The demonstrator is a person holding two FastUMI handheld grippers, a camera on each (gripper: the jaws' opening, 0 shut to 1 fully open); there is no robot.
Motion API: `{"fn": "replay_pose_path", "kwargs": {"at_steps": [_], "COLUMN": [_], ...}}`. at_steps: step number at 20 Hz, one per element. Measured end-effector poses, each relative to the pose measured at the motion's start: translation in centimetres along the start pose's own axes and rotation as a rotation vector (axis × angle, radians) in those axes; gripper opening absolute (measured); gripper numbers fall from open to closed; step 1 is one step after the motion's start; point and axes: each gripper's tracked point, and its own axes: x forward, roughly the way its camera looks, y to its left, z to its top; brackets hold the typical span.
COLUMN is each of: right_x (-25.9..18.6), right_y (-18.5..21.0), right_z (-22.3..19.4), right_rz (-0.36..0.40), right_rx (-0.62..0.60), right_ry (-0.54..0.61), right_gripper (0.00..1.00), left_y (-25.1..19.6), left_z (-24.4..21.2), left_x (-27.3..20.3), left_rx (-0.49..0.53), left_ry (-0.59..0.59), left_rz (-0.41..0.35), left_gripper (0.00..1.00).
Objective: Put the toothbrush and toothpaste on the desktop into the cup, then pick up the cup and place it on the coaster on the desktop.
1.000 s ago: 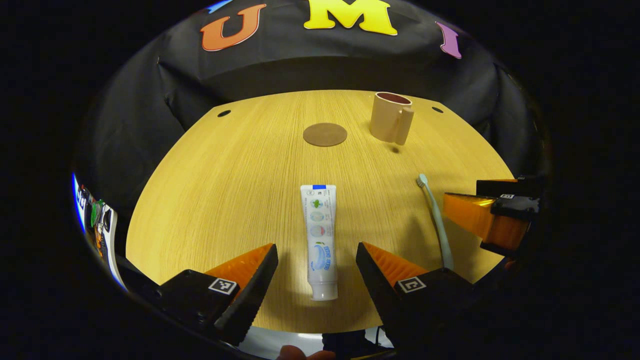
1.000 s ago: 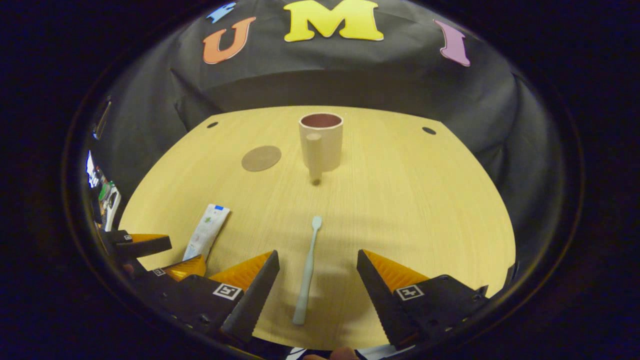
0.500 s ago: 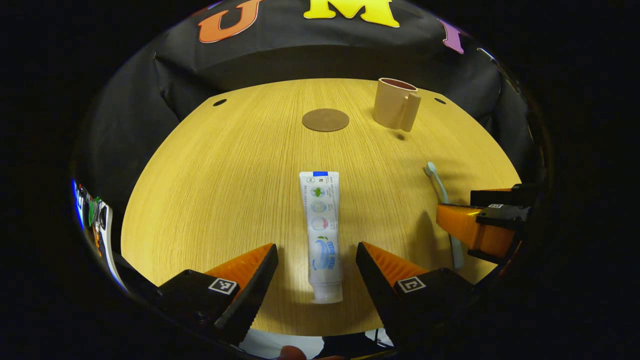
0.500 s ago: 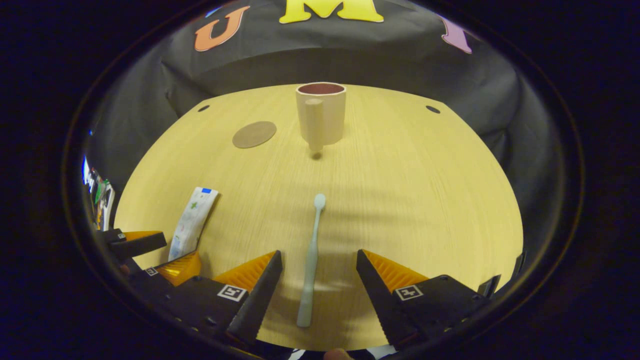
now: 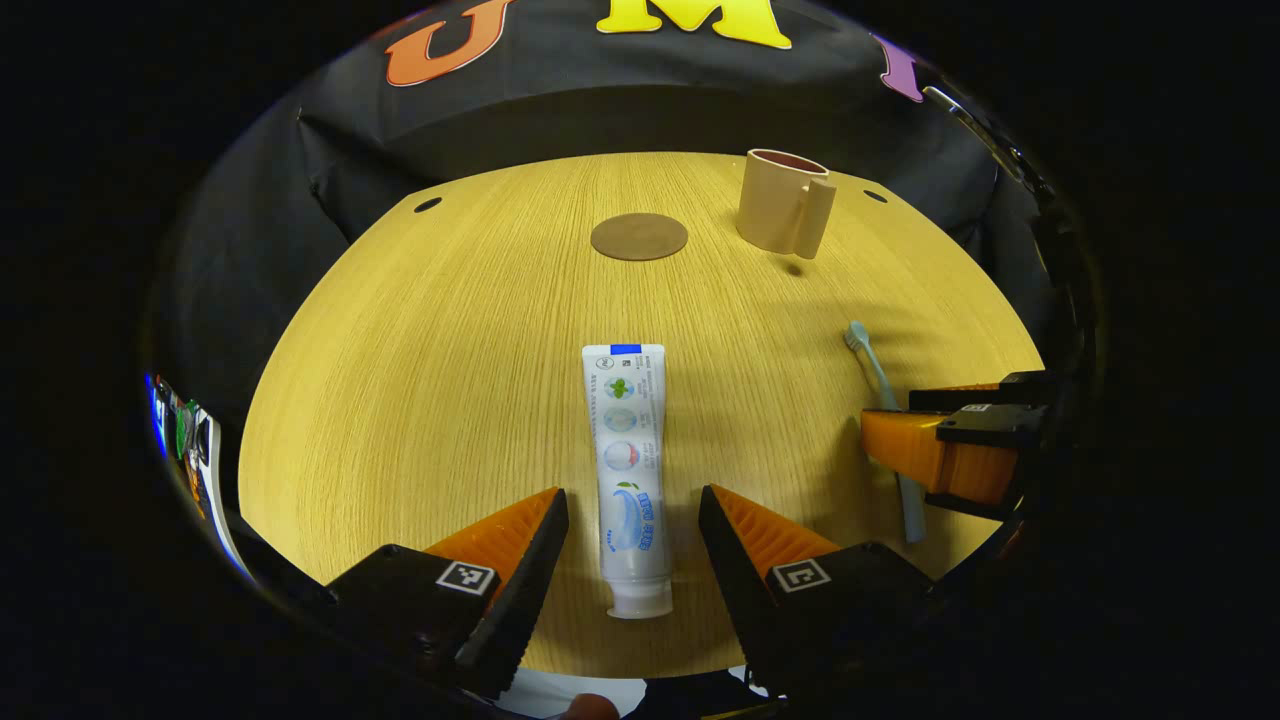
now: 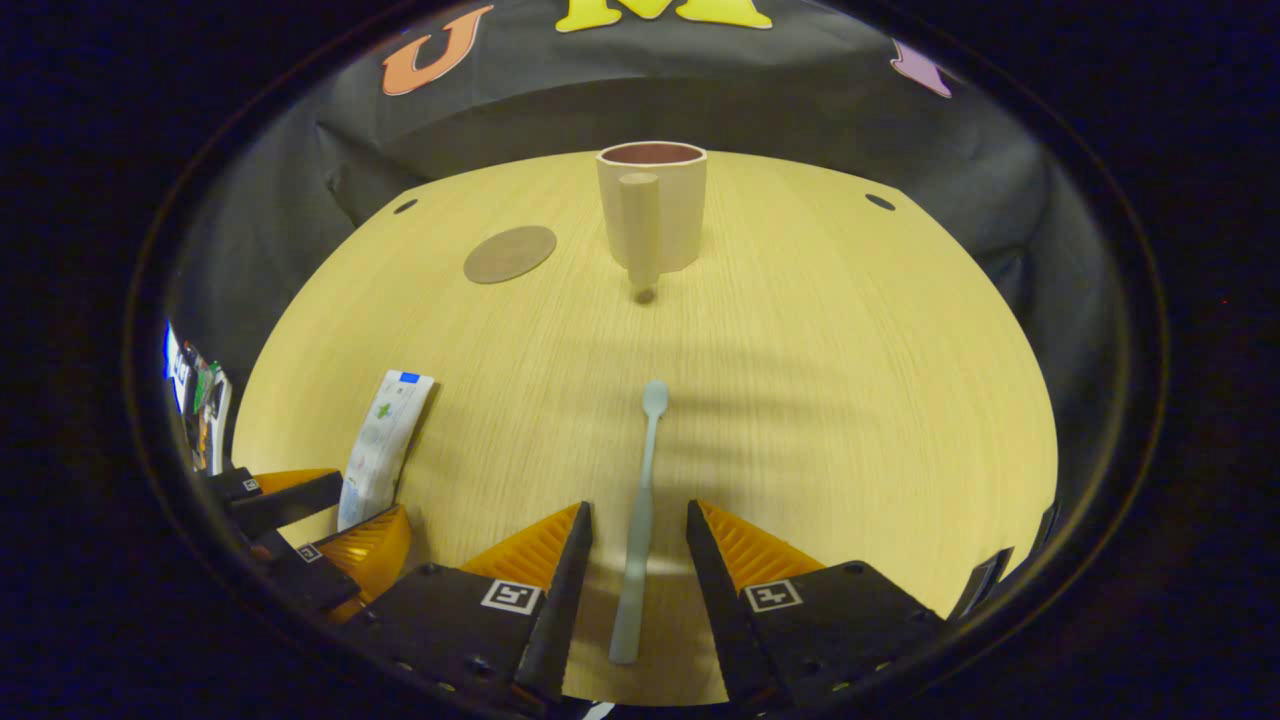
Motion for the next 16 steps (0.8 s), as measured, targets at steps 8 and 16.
{"fn": "replay_pose_path", "kwargs": {"at_steps": [8,16], "right_x": [0.5,-0.5], "right_y": [-0.1,0.1], "right_z": [0.7,1.0], "right_rz": [0.010,0.036], "right_rx": [0.033,0.027], "right_ry": [0.002,-0.014], "right_gripper": [0.12,0.01], "left_y": [-0.8,-0.6], "left_z": [-0.2,0.2], "left_x": [0.4,-0.6], "left_rx": [-0.022,-0.068], "left_ry": [0.026,0.060], "left_rz": [-0.024,-0.059], "left_gripper": [0.60,0.34]}}
